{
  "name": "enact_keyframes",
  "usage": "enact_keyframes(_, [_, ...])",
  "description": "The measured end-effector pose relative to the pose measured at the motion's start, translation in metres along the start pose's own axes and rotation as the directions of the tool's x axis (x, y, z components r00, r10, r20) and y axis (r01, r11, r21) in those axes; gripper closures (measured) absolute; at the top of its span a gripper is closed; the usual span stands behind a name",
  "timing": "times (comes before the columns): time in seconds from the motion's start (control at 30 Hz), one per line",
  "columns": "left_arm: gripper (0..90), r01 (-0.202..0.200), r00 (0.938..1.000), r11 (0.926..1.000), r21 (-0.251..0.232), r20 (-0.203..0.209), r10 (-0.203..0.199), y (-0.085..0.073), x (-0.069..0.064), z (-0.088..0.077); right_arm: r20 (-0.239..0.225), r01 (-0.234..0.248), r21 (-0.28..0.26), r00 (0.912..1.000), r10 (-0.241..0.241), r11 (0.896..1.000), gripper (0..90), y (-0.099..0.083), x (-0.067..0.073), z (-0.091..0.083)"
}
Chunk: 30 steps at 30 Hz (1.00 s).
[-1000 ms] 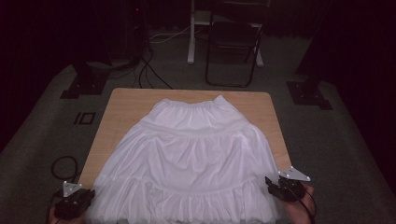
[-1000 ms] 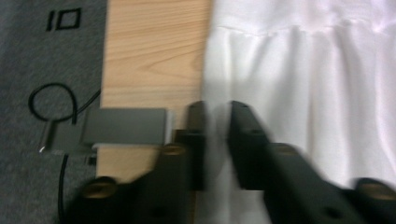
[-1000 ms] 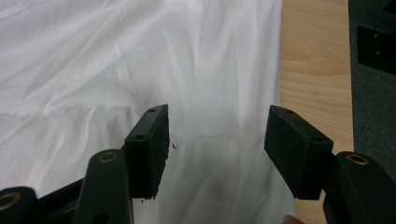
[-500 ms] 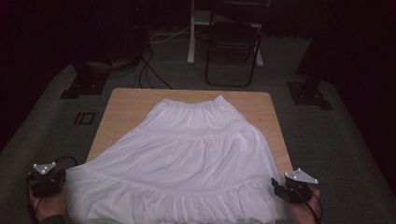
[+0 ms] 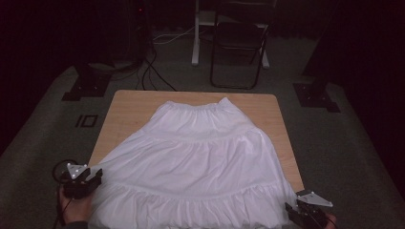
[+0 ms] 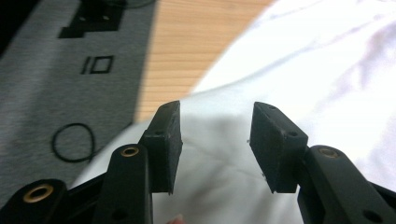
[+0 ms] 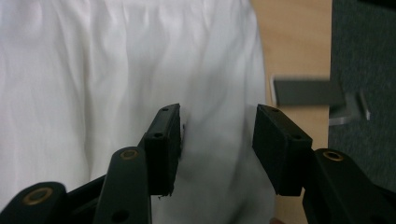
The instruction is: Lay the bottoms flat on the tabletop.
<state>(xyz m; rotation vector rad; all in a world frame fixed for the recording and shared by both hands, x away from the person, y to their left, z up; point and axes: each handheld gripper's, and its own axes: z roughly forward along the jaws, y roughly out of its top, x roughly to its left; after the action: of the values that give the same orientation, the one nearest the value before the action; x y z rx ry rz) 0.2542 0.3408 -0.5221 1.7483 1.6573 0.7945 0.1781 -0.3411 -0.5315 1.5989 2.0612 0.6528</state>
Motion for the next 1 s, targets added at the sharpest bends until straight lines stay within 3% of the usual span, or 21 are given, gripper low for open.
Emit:
enact_keyframes(0.07, [53.7,0.002,1.0000,1.0000,0.009,0.008,-0.002,-0.001,-0.002,0.003,-0.003,-0.005,0.011,1.0000,0.005,1.000,52.0,-0.002,-0.001,0.000])
enact_keyframes(0.13, [53.7,0.006,0.9998,0.9998,0.020,0.017,-0.007,-0.004,-0.004,0.007,-0.027,-0.028,0.008,0.9992,0.028,1.000,60.8,-0.004,-0.004,0.000])
enact_keyframes(0.23, [53.7,0.000,0.9996,0.9992,0.039,0.028,-0.001,-0.007,-0.006,0.011,-0.016,-0.028,0.019,0.9995,0.029,0.999,81.7,-0.002,-0.009,0.000])
enact_keyframes(0.3, [53.7,-0.007,0.9994,0.9986,0.052,0.035,0.005,-0.008,-0.007,0.014,-0.011,-0.036,0.008,0.9993,0.036,0.999,86.8,0.000,-0.012,0.000])
enact_keyframes(0.4, [53.8,-0.019,0.9986,0.9978,0.063,0.050,0.016,-0.008,-0.009,0.016,0.028,-0.062,-0.011,0.9977,0.062,0.998,88.1,0.004,-0.024,0.000])
enact_keyframes(0.5, [55.4,-0.039,0.9978,0.9962,0.077,0.057,0.035,-0.008,-0.013,0.018,0.084,-0.099,-0.043,0.9912,0.102,0.994,88.8,0.011,-0.046,0.000])
enact_keyframes(0.63, [56.8,-0.039,0.9974,0.9964,0.076,0.063,0.034,-0.008,-0.016,0.019,0.170,-0.125,-0.090,0.9755,0.139,0.988,89.2,0.025,-0.077,-0.002])
enact_keyframes(0.7, [56.6,-0.042,0.9969,0.9965,0.072,0.070,0.037,-0.008,-0.017,0.019,0.227,-0.123,-0.117,0.9628,0.147,0.985,89.2,0.033,-0.087,-0.005])
enact_keyframes(0.77, [56.3,-0.041,0.9972,0.9965,0.073,0.065,0.037,-0.008,-0.017,0.019,0.277,-0.130,-0.109,0.9483,0.155,0.986,86.4,0.037,-0.094,-0.003])
enact_keyframes(0.8, [55.6,-0.041,0.9970,0.9966,0.071,0.068,0.036,-0.008,-0.017,0.019,0.296,-0.141,-0.102,0.9408,0.165,0.985,78.6,0.038,-0.097,-0.001])
enact_keyframes(0.83, [54.4,-0.041,0.9969,0.9967,0.071,0.070,0.036,-0.008,-0.017,0.019,0.293,-0.154,-0.103,0.9393,0.178,0.983,68.6,0.038,-0.099,0.000])
enact_keyframes(0.9, [51.7,-0.039,0.9968,0.9968,0.070,0.072,0.034,-0.008,-0.018,0.019,0.262,-0.162,-0.129,0.9460,0.191,0.978,58.7,0.037,-0.096,-0.001])
enact_keyframes(1.0, [50.7,-0.037,0.9966,0.9970,0.068,0.076,0.032,-0.008,-0.018,0.019,0.185,-0.135,-0.178,0.9683,0.168,0.975,50.6,0.035,-0.085,-0.004])
